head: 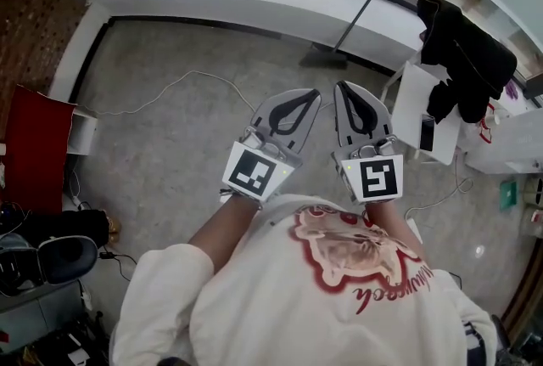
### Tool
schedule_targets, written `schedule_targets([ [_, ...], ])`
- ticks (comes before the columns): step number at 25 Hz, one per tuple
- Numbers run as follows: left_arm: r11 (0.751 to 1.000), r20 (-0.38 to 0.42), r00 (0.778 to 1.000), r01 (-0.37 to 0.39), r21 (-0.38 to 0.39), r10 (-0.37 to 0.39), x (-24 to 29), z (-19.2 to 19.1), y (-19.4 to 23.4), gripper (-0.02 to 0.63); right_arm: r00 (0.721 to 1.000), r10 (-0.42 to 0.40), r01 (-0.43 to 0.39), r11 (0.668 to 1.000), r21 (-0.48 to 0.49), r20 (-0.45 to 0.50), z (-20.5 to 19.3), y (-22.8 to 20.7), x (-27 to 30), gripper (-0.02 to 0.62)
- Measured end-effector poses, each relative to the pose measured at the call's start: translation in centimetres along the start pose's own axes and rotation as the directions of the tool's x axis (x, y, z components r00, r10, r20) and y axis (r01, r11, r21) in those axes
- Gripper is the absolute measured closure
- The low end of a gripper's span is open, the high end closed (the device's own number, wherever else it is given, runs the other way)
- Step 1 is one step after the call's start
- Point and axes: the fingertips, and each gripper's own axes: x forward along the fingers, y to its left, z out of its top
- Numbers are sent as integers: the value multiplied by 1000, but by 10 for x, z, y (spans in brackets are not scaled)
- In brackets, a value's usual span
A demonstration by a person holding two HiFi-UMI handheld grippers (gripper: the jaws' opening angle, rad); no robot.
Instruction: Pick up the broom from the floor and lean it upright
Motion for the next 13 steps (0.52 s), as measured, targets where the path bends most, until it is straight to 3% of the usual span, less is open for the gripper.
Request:
schedule_targets([
  [8,1000,2,1000,-5,-7,5,-6,2,16,584,999,-8,7,1000,25,47,9,10,14,572],
  [13,1000,-3,1000,-4,-11,4,-8,0,23,584,999,-17,16,999,31,27,7,11,18,572],
])
